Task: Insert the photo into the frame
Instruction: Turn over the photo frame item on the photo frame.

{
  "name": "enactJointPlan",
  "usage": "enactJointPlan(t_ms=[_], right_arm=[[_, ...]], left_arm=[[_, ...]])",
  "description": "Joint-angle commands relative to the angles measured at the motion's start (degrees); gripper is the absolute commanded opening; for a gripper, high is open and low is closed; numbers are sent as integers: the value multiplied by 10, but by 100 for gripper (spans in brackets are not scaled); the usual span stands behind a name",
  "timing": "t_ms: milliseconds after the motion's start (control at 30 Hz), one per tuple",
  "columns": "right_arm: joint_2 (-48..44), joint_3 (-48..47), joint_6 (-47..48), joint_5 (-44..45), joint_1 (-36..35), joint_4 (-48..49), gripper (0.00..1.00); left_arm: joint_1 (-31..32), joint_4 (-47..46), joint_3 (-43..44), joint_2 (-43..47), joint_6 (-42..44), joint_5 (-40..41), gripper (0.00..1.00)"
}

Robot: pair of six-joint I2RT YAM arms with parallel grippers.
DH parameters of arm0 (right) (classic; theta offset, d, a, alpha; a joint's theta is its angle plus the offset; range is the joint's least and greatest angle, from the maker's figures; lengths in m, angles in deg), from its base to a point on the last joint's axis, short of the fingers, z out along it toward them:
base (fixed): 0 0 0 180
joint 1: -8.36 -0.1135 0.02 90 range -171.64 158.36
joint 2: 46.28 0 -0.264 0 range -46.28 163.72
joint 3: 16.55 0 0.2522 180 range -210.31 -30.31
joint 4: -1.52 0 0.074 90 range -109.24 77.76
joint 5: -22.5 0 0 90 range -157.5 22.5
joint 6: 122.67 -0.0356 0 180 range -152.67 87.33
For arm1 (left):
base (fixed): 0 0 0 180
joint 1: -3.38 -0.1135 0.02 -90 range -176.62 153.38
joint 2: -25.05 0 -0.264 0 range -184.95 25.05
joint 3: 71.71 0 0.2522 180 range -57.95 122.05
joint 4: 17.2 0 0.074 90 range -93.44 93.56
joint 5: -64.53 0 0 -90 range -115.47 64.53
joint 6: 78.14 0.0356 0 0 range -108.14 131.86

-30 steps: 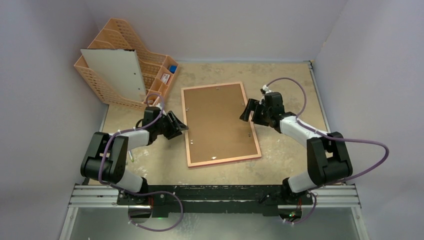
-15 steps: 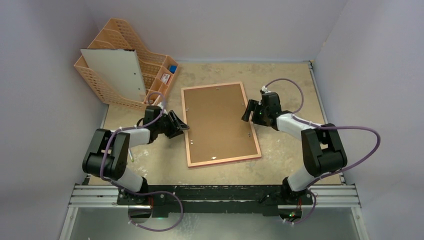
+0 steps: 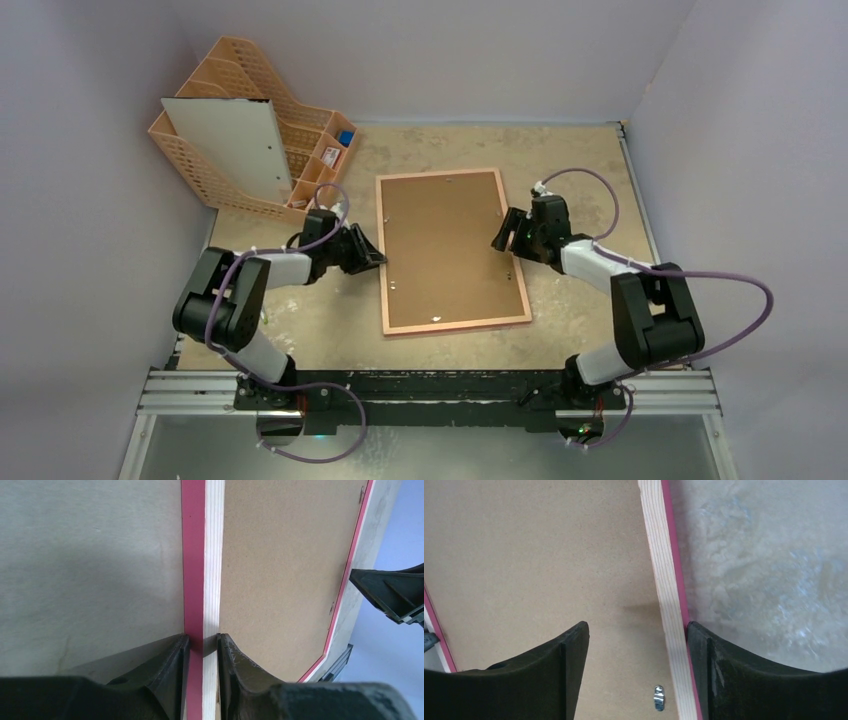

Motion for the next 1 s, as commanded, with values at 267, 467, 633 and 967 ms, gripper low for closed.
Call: enactJointPlan(t_ms=[267, 467, 633, 967], right_arm=[[-67, -30, -76, 46, -12, 5, 81], [-27, -30, -165, -98, -55, 142, 59], [63, -53, -262, -170, -97, 275, 40], [268, -177, -379, -169, -168, 367, 29]], left_arm=[[51, 40, -28, 74, -11, 106, 43], [51, 32, -14, 49, -2, 105, 44], [51, 21, 5, 7, -7, 91, 36], [51, 40, 8, -10, -5, 96, 24]])
